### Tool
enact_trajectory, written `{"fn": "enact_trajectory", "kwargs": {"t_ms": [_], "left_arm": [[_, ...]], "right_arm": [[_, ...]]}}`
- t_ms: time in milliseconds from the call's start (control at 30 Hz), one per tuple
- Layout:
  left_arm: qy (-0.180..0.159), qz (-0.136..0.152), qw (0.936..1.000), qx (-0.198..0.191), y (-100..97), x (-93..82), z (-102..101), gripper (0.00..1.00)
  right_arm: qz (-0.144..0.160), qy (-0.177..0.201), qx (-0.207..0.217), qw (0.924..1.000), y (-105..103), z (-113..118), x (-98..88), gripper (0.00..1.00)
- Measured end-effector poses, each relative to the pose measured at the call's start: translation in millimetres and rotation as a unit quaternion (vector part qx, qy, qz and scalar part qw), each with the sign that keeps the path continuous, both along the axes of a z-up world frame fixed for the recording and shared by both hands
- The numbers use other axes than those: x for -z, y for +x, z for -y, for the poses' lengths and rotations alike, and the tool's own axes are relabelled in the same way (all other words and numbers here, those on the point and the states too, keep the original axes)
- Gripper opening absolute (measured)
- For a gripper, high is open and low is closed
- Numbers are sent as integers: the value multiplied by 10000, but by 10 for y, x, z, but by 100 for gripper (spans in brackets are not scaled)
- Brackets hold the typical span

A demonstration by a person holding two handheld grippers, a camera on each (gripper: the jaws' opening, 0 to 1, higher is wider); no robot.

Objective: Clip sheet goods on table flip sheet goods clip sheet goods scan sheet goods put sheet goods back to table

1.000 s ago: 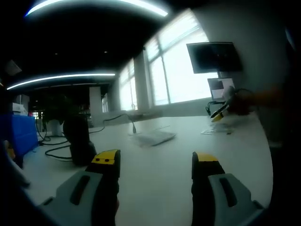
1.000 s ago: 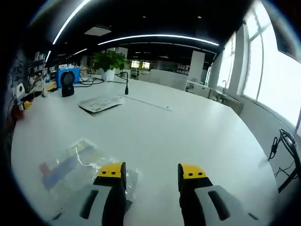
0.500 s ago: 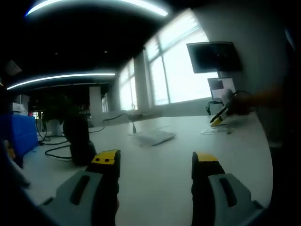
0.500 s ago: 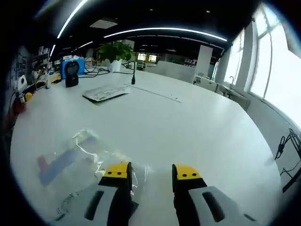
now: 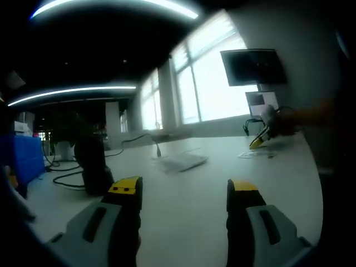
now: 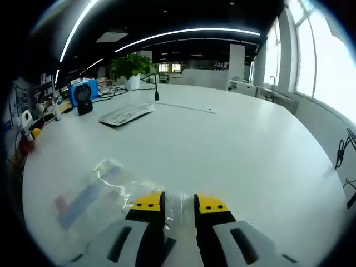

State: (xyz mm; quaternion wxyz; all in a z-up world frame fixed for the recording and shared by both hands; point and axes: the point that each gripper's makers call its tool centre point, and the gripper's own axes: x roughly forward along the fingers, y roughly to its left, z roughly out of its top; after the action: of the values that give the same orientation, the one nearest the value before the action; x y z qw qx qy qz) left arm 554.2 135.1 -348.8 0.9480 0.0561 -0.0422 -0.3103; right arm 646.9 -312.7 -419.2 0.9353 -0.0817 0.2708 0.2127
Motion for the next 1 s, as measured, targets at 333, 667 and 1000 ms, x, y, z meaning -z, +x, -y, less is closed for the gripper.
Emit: {"fn": "enact_trajectory", "kwargs": {"t_ms": [333,667,1000], "left_arm": [[-2,-7,10000,-6,3,2,-2,54],[-17,1,10000,1,3,-2,-3,54],[-1,-3,10000,-5,7,3,-2,54]], "right_arm": [[-91,-135,-223,9996,-47,-48,9,10],[85,-488,-391,9980,-57,-73,-2,0],[198,315,-134,9992,-143,-152,-259,0]]}}
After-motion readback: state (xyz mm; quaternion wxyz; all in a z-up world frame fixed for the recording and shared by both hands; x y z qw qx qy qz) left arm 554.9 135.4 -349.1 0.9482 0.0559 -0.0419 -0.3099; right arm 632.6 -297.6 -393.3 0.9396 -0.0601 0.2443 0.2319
